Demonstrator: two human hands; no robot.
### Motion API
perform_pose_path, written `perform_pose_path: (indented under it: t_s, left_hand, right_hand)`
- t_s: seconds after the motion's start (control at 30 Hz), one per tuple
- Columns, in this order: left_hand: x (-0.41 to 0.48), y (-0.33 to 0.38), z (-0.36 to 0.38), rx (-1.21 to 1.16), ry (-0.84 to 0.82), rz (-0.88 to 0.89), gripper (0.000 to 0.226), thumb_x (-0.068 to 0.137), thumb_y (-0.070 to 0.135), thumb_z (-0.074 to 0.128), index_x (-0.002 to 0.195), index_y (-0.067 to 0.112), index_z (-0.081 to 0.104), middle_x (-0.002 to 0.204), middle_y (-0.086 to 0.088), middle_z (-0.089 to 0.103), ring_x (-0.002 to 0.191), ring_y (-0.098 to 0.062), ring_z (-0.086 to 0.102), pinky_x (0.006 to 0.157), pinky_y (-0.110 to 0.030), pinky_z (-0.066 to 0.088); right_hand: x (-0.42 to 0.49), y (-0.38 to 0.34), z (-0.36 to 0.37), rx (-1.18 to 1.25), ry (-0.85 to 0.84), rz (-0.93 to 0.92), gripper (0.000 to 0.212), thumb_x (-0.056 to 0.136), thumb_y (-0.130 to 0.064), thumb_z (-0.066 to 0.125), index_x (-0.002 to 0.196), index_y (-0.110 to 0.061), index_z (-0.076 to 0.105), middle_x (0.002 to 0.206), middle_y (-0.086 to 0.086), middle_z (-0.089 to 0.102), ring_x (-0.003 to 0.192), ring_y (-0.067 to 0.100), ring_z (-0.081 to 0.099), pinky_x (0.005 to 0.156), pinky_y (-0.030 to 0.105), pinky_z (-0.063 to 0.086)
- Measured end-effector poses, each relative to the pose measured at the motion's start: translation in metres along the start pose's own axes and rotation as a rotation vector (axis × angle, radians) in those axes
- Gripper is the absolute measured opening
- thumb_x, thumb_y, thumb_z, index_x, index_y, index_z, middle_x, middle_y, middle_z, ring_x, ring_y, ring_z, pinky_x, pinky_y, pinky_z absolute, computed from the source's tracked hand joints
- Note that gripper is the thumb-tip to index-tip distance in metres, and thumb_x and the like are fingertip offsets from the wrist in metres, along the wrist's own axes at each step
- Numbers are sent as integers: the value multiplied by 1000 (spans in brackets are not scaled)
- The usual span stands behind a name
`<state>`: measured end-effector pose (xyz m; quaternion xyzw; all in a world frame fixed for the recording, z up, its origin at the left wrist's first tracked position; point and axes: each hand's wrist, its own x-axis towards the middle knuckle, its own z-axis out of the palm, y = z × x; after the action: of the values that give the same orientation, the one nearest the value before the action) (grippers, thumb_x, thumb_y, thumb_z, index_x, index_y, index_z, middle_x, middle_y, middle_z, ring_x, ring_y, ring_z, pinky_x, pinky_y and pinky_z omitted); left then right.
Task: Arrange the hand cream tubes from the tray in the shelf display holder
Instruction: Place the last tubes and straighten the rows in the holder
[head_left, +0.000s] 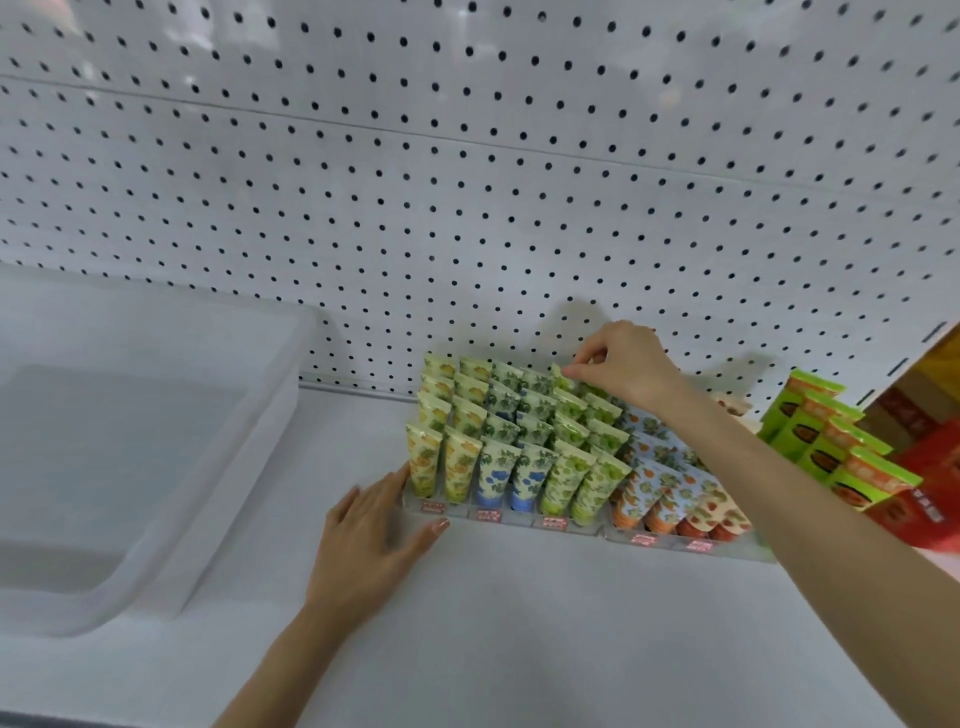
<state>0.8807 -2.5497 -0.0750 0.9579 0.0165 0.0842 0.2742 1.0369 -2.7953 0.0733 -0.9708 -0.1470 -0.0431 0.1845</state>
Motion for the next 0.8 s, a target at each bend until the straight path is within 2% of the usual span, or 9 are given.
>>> perform_pose_path:
  t_s: [0.1, 0.43, 0.8]
  left_hand:
    - [0, -3, 2, -12, -7, 6, 106, 67, 92, 2, 149, 30, 27, 148, 9, 43, 137, -6, 33, 110, -18, 3]
    - [2, -6, 4, -23, -6, 2, 101, 69, 92, 7, 148, 33, 29, 148, 13, 42, 137, -3, 31, 111, -17, 3]
    - [1, -5, 4, -27, -13, -7, 103, 68, 92, 6, 149, 33, 27, 149, 12, 41, 139, -6, 30, 110, -18, 3]
  right_hand:
    - [0, 0, 1, -31, -16, 10, 17, 81, -30, 72, 70, -17, 72, 63, -13, 57, 75, 14, 59, 88, 41, 49]
    - [2, 2, 3, -46, -1, -17, 14, 83, -22, 70, 77, -10, 73, 66, -10, 55, 76, 16, 59, 86, 41, 50]
    - [4, 4, 5, -61, 20, -28, 16, 83, -24, 71, 80, -9, 74, 72, -6, 60, 78, 15, 59, 87, 41, 50]
